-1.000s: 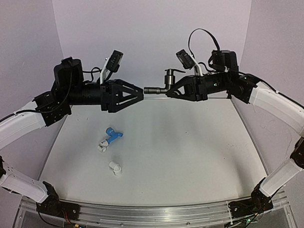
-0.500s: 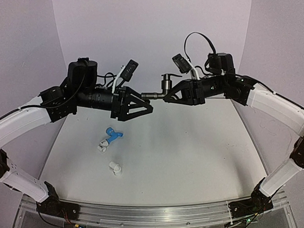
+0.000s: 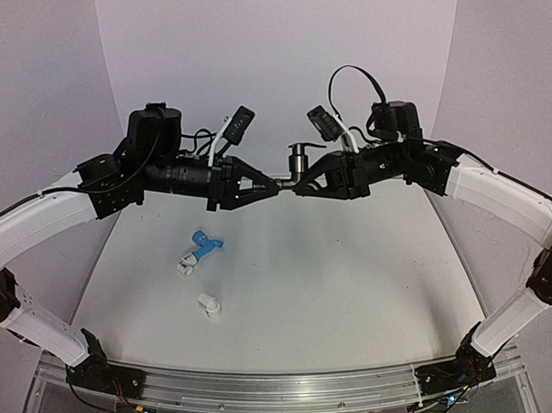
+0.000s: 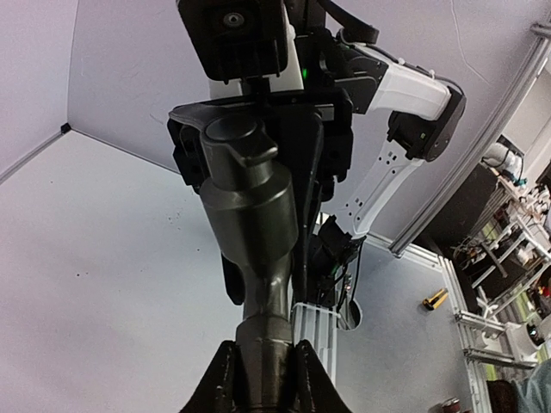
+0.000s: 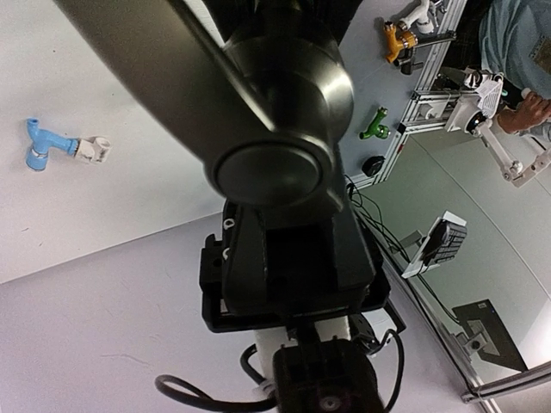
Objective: Install the water faucets
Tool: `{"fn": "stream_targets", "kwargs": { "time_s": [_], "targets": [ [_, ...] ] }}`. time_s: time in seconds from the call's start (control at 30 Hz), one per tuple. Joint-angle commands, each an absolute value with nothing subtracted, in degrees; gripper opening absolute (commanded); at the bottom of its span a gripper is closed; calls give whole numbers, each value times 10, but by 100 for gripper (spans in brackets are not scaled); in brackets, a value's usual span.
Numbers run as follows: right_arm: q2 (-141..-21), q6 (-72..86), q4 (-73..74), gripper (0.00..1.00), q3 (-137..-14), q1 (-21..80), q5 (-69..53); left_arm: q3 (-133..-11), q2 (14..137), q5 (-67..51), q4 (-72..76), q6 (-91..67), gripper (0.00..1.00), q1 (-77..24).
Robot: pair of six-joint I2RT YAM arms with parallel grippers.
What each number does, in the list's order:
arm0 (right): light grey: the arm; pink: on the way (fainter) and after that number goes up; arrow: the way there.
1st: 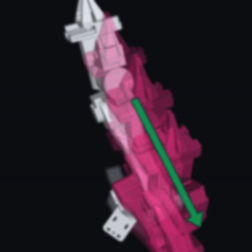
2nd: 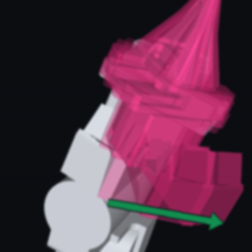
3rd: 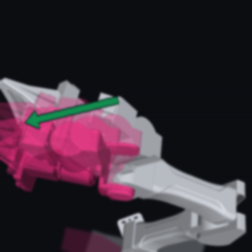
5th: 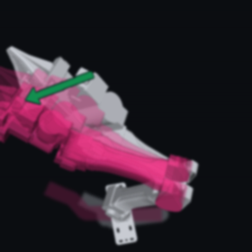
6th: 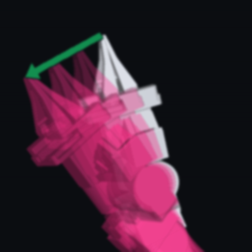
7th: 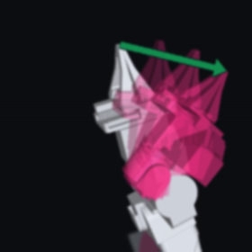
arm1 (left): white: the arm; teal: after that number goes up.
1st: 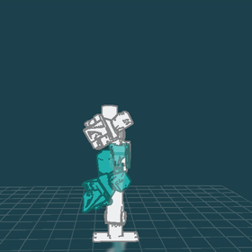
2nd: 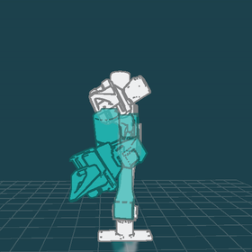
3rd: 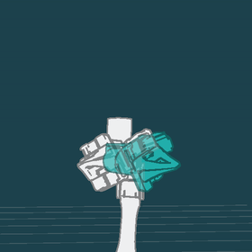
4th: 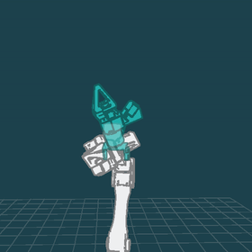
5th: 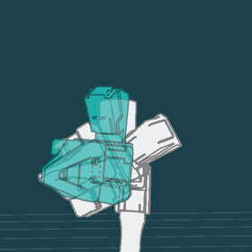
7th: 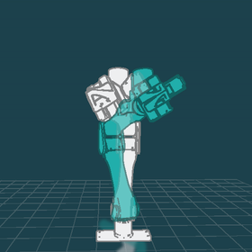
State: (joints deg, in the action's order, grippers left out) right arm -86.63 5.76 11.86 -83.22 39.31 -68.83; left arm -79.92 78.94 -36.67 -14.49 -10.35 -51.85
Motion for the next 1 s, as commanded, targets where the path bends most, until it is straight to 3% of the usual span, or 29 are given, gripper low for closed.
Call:
{"fn": "stream_targets", "kwargs": {
  "time_s": [0.0, 0.07, 0.1, 0.2, 0.3, 0.5, 0.63, 0.83, 0.9, 0.97],
  "targets": [
    [-864, 49, 106, 0, -838, 396, -705, -808, 779, -371, -109, -110, 8, -521],
    [-865, 51, 106, 8, -842, 397, -703, -798, 775, -369, -94, -116, 2, -521],
    [-866, 52, 107, 17, -845, 397, -699, -790, 773, -367, -86, -120, 1, -521],
    [-867, 54, 110, 57, -858, 396, -674, -778, 772, -355, -72, -131, 0, -521],
    [-868, 53, 115, 75, -863, 396, -625, -771, 773, -333, -66, -139, 0, -521],
    [-875, 38, 124, 75, -855, 396, -621, -750, 771, -348, -23, -153, 0, -521],
    [-883, 41, 121, 68, -861, 399, -674, -752, 784, -384, -7, -159, 0, -521],
    [-889, 42, 122, 52, -875, 406, -663, -759, 801, -389, -2, -168, 0, -521],
    [-890, 42, 122, 57, -874, 407, -665, -759, 801, -393, -3, -168, 0, -521],
    [-888, 42, 122, 71, -871, 407, -665, -754, 797, -389, 9, -168, 0, -521]
  ]
}}
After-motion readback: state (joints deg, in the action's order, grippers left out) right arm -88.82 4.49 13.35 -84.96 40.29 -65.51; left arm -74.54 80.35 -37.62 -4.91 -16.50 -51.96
